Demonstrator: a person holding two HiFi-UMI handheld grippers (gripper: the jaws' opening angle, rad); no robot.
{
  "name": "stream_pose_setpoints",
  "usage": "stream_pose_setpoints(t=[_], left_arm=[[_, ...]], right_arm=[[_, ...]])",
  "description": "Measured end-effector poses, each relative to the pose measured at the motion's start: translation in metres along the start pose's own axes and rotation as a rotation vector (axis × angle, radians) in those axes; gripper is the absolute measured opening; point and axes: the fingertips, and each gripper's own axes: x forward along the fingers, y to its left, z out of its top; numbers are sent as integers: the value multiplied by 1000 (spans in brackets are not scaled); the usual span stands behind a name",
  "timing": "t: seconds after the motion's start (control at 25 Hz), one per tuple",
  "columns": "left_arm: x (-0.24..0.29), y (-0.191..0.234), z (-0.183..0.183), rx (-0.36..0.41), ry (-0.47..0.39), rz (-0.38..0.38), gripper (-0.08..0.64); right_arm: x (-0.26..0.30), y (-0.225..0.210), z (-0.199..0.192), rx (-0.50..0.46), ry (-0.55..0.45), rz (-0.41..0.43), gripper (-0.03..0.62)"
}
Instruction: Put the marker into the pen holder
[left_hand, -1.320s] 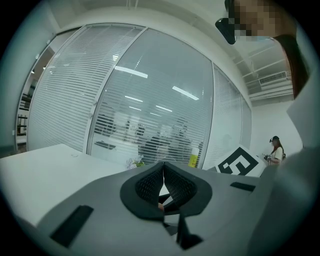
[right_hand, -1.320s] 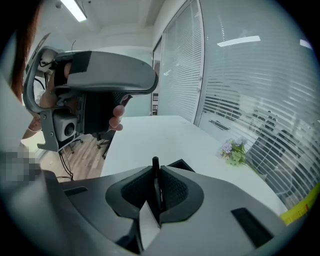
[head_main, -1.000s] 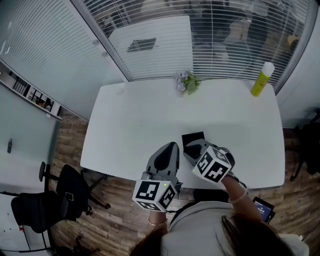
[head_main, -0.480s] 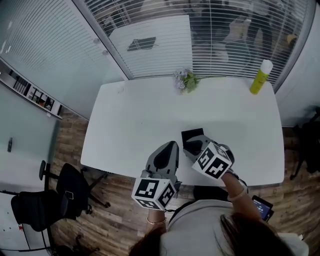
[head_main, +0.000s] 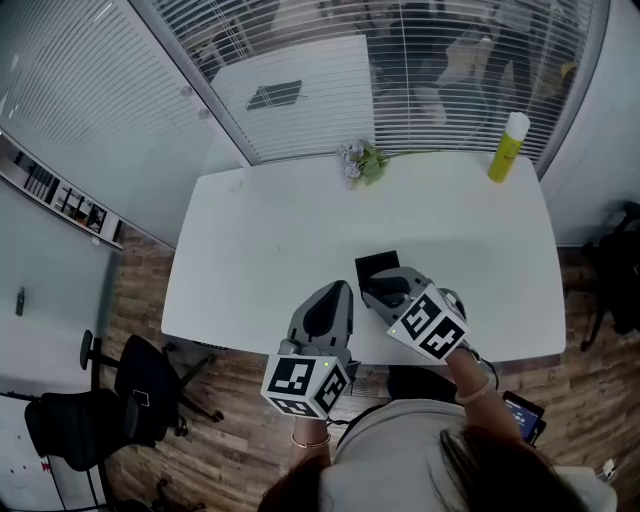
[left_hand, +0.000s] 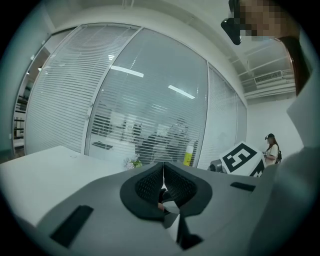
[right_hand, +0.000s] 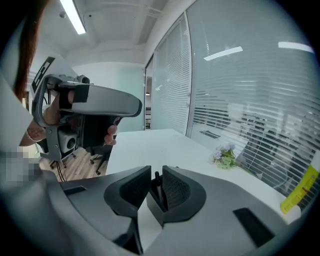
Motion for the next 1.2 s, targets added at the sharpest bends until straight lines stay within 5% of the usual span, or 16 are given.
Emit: stream_pose_setpoints(t=[1.2], left_arm=[[-65,-42,-6,68,-18,-58,20]], right_arm=[[-98,20,21,202,-290,-225,28]])
